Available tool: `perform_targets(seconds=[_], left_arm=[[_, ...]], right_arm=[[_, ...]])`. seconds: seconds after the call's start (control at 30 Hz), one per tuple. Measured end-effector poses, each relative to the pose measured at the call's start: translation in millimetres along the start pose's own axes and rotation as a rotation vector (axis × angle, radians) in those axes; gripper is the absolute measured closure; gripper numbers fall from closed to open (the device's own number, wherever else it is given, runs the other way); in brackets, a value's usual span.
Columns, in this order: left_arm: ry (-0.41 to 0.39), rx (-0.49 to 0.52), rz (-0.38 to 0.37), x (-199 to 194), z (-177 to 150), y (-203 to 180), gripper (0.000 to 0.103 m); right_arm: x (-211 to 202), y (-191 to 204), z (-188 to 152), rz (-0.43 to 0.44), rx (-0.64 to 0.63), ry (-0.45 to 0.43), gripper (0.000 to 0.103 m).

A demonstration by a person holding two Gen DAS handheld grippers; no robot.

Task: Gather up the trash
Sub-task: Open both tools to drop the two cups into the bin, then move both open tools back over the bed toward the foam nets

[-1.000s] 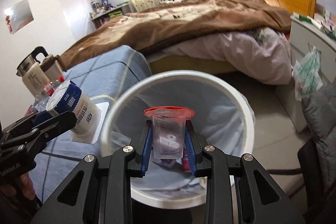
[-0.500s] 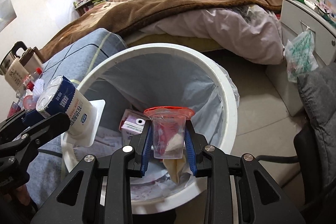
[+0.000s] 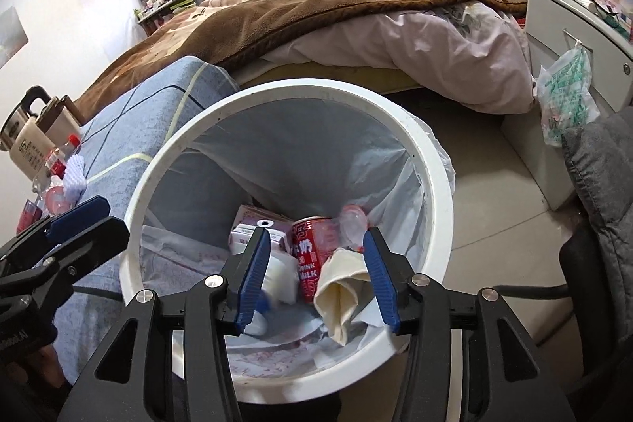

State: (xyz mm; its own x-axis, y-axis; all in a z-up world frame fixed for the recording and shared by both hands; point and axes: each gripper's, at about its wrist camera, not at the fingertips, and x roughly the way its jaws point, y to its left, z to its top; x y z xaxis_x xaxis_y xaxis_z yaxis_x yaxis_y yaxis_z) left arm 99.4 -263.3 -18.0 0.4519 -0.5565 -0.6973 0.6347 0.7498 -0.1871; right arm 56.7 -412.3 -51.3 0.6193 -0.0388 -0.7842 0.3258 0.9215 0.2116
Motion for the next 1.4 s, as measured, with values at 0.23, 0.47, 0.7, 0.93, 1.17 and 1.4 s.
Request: perform_targets(seconds=[0.23, 0.47, 0.7, 0.93, 1.17, 1.4], left_arm=[[-0.031, -0.022, 0.02, -17, -3, 14, 0.037], [-0.067, -0.067, 0.062, -40, -12, 39, 0.037], [-0.102, -0.122, 0.123, -65, -21, 69, 0.036], [-0.124, -0.184, 0.196, -89, -36, 105, 0.036], [-0.124, -0.266, 0.276, -107, -52, 142, 0.034], [-0.126, -0.346, 0.348, -125, -68, 176, 0.032]], right_arm=[[-8, 11, -1, 0.027, 0.003, -0.028, 0.053], [-14, 33, -3, 0.059, -0.029, -0.047, 0.053], [-17, 63, -5, 0.108, -0.079, -0.056, 0.053], [-15, 98, -8, 0.162, -0.14, -0.053, 0.053], [-7, 132, -10, 0.21, -0.191, -0.037, 0.053], [2, 170, -6, 0.254, -0.243, -0.026, 0.053]])
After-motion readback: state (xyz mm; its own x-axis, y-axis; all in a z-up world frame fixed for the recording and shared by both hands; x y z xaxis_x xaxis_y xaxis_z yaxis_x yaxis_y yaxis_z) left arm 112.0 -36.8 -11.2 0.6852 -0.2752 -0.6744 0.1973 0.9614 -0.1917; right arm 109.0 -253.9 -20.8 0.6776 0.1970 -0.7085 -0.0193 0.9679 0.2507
